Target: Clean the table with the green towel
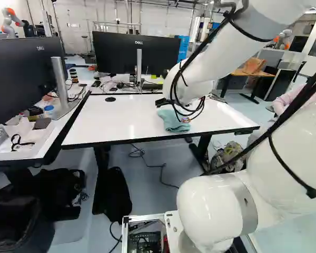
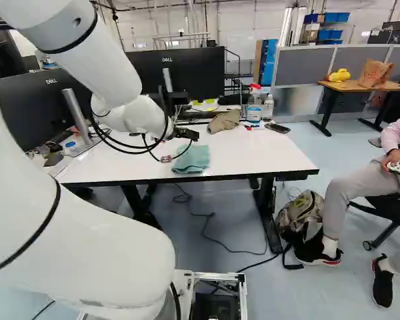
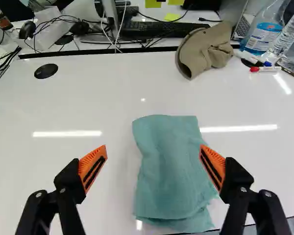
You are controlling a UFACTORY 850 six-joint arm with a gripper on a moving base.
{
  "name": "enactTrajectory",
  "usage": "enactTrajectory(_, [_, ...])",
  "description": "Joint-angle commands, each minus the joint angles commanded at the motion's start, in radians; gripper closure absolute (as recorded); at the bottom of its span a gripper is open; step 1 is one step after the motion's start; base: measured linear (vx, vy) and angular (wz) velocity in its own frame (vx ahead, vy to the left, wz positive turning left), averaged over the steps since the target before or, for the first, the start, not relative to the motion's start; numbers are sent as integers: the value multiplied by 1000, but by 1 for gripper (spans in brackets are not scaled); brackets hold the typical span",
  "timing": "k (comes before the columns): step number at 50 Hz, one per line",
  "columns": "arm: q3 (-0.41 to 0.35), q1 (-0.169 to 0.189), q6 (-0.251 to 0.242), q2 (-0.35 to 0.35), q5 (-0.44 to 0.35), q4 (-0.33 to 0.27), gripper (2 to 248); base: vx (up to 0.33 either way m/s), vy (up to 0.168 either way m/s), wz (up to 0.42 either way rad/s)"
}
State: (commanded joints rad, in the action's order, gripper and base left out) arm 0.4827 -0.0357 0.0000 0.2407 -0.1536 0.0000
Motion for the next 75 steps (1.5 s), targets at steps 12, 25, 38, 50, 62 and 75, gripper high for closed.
enactTrajectory(12, [-2,0,0,0,-3,0,3,0,0,0])
enactTrajectory(25, [-13,1,0,1,-24,0,3,0,0,0])
enactTrajectory(38, [-35,3,0,3,-64,0,3,0,0,0])
enactTrajectory(50, [-64,6,0,6,-117,0,3,0,0,0])
enactTrajectory(62, [-103,9,0,10,-187,0,3,0,0,0])
enactTrajectory(75, [-155,14,0,15,-282,0,3,0,0,0])
